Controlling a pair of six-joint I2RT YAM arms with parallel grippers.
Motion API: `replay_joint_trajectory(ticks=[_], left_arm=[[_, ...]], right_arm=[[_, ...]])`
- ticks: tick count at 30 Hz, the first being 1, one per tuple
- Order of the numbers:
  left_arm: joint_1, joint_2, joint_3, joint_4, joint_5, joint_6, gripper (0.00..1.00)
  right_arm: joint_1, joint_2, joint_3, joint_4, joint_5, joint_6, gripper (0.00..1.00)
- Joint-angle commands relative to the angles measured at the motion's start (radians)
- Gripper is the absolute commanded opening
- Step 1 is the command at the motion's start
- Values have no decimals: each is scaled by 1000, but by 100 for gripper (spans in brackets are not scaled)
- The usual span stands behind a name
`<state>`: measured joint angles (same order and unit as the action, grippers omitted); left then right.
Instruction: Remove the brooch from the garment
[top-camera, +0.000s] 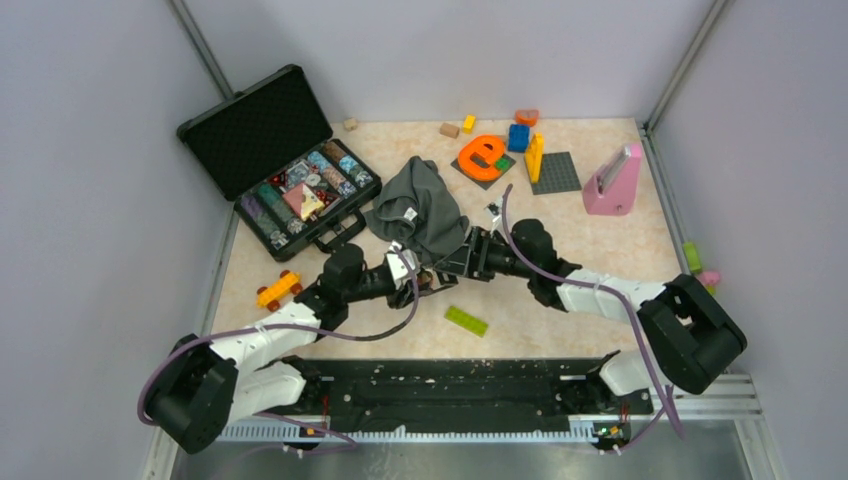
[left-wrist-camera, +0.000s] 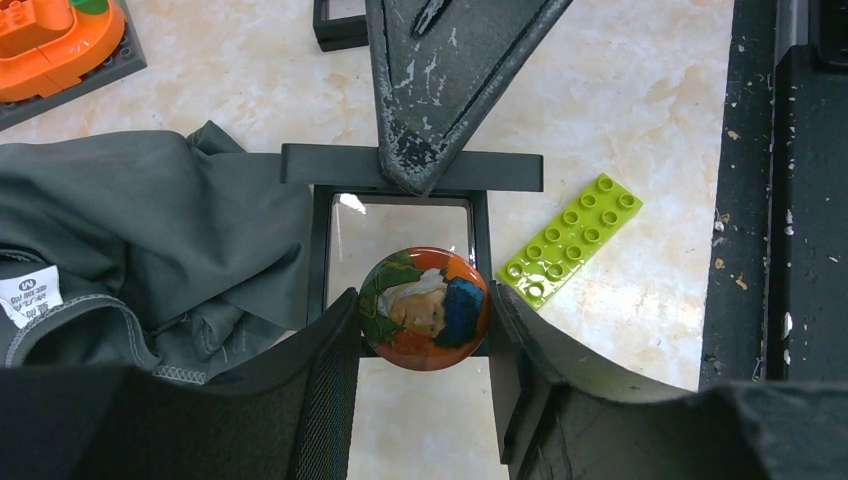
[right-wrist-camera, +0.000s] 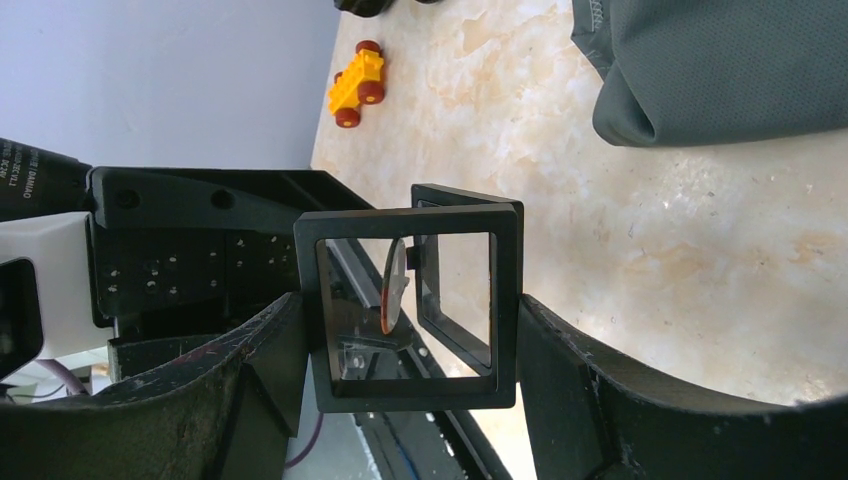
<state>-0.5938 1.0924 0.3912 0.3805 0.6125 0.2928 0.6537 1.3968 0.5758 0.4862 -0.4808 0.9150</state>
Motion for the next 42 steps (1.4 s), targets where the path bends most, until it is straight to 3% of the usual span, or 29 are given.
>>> replay_joint_trajectory(ticks=[1, 26, 42], left_arm=[[-9, 3, 40, 17, 9, 22, 21], [-12, 20, 53, -9, 16, 33, 26], [-22, 51, 91, -91, 22, 60, 39]], right_arm=[[24, -4, 4, 72, -13, 8, 55], [64, 10, -33, 158, -23, 68, 54], [63, 8, -39, 132, 19, 66, 54]])
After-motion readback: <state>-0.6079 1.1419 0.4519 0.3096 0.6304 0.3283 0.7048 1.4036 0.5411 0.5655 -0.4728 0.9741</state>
